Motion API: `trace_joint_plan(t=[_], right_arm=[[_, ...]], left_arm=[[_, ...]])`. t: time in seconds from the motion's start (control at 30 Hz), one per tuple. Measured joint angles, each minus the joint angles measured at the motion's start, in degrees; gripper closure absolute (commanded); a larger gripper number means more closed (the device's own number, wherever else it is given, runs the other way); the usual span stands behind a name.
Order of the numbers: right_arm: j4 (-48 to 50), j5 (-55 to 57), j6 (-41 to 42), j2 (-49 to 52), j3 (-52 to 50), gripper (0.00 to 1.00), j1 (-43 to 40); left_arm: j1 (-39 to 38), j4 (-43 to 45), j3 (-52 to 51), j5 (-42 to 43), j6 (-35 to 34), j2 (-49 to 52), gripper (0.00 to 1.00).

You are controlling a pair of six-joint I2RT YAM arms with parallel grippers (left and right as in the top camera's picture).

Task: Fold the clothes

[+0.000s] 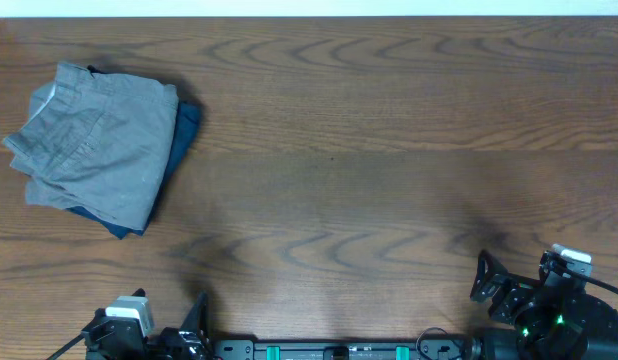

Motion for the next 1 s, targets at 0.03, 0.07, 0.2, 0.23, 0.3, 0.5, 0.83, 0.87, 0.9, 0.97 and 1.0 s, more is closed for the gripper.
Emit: trace_joint_plan(t=[0.03,0.07,0.2,0.23,0.3,0.5,0.83,0.87,0.9,0.97,1.0], right_arm=[[0.11,0.0,-0.02,-0.04,-0.02,0.01,0.0],[0.63,0.0,0.0,-0.11,-0.17,0.01,0.0],[7.17,-0.15,-0.57,-0.96,-3.08,0.01,0.0],[9.51,-0.52,-1.16,-1.4,-4.76,0.01,0.0],[15.26,-1.75,-2.45,-2.84,-9.62,0.01,0.0],[35.65,-5.44,-4.11,-9.55,-24.22,0.01,0.92],[60.41,-5.29,-9.25,-10.99,-37.81,0.01,3.08],[62.18,-4.87,-10.16,-10.99,-38.82,0.01,3.39],[63.52,-4.33,-11.02,-10.99,-39.74,0.01,3.61],[64.48,-3.1,-12.26,-10.99,-41.13,0.01,3.82],[63.89,-2.6,-12.72,-10.99,-41.48,0.01,3.82]], left_arm=[[0.0,-0.09,0.0,0.0,-0.11,0.0,0.02],[0.0,-0.07,0.0,0.0,-0.24,0.0,0.02],[0.0,-0.09,0.0,0.0,-0.68,0.0,0.02],[0.0,-0.09,0.0,0.0,-0.74,0.0,0.02],[0.0,-0.09,0.0,0.0,-0.83,0.0,0.02],[0.0,-0.09,0.0,0.0,-0.85,0.04,0.02],[0.0,-0.09,0.0,0.0,-0.85,0.04,0.02],[0.0,-0.11,0.0,0.0,-0.85,0.04,0.02],[0.0,-0.11,0.0,0.0,-0.85,0.04,0.02],[0.0,-0.11,0.0,0.0,-0.85,0.04,0.02],[0.0,-0.11,0.0,0.0,-0.85,0.04,0.02]])
